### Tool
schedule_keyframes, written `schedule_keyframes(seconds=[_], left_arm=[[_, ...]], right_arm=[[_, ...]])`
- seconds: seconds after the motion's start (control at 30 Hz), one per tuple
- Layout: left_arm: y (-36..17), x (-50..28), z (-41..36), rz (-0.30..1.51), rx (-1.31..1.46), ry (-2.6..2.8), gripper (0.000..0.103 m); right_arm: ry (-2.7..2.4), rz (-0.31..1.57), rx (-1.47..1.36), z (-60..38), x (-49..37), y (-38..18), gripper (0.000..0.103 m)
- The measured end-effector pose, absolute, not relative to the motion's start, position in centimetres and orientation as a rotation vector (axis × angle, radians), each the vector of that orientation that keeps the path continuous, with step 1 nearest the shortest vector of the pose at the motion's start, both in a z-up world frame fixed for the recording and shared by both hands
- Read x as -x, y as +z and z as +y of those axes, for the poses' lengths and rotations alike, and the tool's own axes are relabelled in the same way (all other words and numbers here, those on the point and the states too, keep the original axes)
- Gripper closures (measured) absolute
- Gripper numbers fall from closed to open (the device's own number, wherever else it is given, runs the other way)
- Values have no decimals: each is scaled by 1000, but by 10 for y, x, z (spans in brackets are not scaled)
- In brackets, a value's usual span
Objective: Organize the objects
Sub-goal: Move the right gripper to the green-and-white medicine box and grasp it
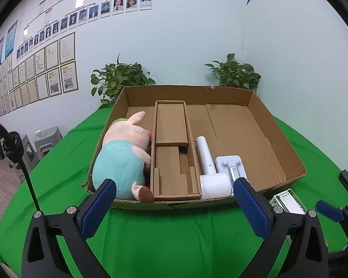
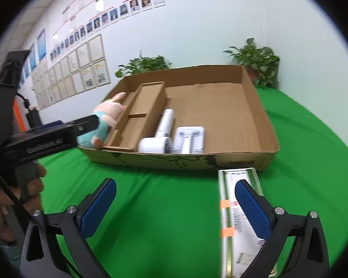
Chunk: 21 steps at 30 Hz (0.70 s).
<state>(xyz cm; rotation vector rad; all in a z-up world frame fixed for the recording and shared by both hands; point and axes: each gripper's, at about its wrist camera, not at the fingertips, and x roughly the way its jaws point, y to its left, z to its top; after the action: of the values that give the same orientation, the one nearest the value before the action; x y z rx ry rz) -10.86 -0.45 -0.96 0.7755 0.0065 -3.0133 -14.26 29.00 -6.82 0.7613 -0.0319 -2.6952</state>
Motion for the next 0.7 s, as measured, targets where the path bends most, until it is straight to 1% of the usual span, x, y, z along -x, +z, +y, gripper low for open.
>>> schedule_keyframes(seconds=[0.03,0.07,0.1,0.13,0.17,0.2,0.23,0.27,0.3,0.33,0.37,0.4,0.43,0.47,0.57,0.7], left_arm=[[-9,108,-5,7,-763,-3018,1],[-9,109,-5,7,-757,-3022,8],[-9,109,-5,4,-752,-3027,36],[-10,110,-4,-9,-760,-3038,60],[-12,113,-1,-51,-806,-3048,103],[-14,114,3,-92,-828,-3052,102],[-14,113,6,-117,-818,-3064,102],[-14,112,7,-114,-797,-3072,102],[-14,111,7,-90,-787,-3083,96],[-13,112,6,-65,-793,-3081,85],[-13,113,6,-54,-799,-3071,41],[-13,114,5,-38,-796,-3061,0],[-13,113,3,-10,-769,-3059,2],[-14,114,1,23,-759,-3069,1],[-20,124,1,46,-868,-3091,1],[-32,130,5,60,-931,-3102,1]], right_arm=[[-2705,-18,-777,290,144,-69,40],[-2730,-1,-793,290,145,-70,60],[-2748,10,-802,290,146,-70,69],[-2750,13,-804,291,146,-71,77],[-2743,11,-800,291,146,-71,77],[-2726,5,-790,292,145,-71,77],[-2709,-2,-774,293,144,-70,70],[-2701,1,-770,294,143,-70,40],[-2699,1,-769,294,142,-70,19],[-2709,0,-754,295,141,-70,1],[-2712,3,-752,296,141,-70,1],[-2704,0,-769,297,143,-72,1],[-2679,-16,-804,299,147,-74,1],[-2659,-37,-831,302,150,-77,1],[-2672,-38,-876,312,153,-85,1],[-2670,-16,-972,326,154,-100,1]])
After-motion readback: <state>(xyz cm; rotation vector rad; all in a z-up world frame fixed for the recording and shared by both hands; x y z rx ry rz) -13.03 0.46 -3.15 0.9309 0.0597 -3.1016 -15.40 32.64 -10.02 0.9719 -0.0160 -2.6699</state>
